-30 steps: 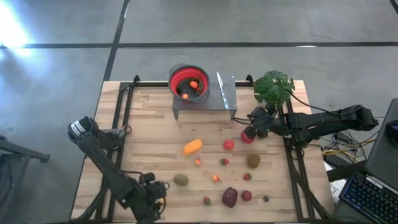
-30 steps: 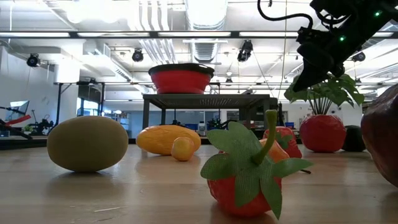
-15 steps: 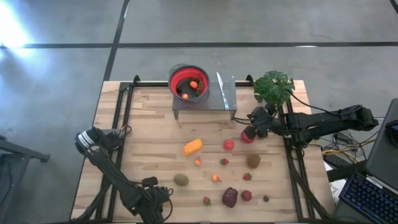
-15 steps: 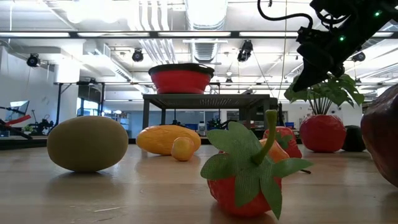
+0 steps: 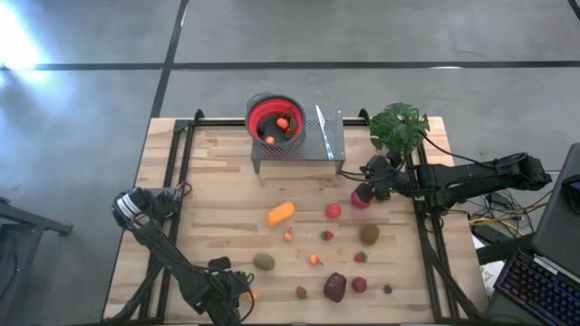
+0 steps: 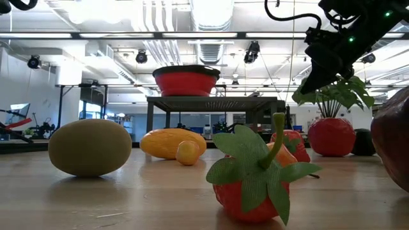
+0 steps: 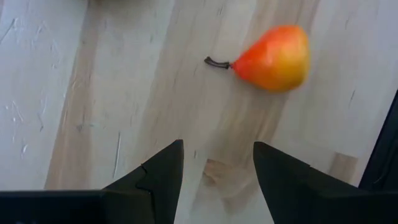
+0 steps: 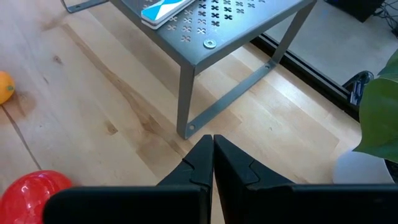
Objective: Pick & Place Fruit
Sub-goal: Put the bottom left yellow pear into the red strainer bowl on the shelf
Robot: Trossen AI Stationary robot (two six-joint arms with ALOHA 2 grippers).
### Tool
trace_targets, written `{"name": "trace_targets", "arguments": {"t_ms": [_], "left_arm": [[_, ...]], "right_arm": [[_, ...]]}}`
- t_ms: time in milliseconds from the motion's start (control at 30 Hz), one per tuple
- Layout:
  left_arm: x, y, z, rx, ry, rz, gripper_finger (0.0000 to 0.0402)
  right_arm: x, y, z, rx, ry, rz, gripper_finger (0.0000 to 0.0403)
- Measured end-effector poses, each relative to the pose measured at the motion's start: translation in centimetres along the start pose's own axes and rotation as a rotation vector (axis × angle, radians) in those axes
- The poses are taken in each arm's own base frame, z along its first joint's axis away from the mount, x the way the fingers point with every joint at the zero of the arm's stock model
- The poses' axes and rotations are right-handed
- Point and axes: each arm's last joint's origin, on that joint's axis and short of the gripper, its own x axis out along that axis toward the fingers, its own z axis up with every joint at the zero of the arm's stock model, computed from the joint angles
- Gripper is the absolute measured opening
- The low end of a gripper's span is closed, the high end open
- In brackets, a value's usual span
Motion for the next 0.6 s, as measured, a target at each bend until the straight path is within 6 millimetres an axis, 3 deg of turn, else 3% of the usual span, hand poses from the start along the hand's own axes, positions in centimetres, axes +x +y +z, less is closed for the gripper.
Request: {"name": "trace_targets", "arguments": {"t_ms": [167, 433, 600], "left_arm": [[0.1, 0.2, 0.3, 0.006, 0.007, 0.000, 0.0219], [0.2, 0.6, 1.3, 0.033, 0.105, -0.047, 0.0284], [-0.3, 0.3, 1.9, 0.074, 0.164, -0.111, 0.0295]], "right_arm": [[0.0, 0.0, 0.0, 0.000, 0.000, 0.001, 0.0008], [0.0, 0.0, 0.0, 0.000, 0.000, 0.000, 0.0008], [0.0, 0.0, 0.0, 0.000, 0.000, 0.000, 0.0008]]}}
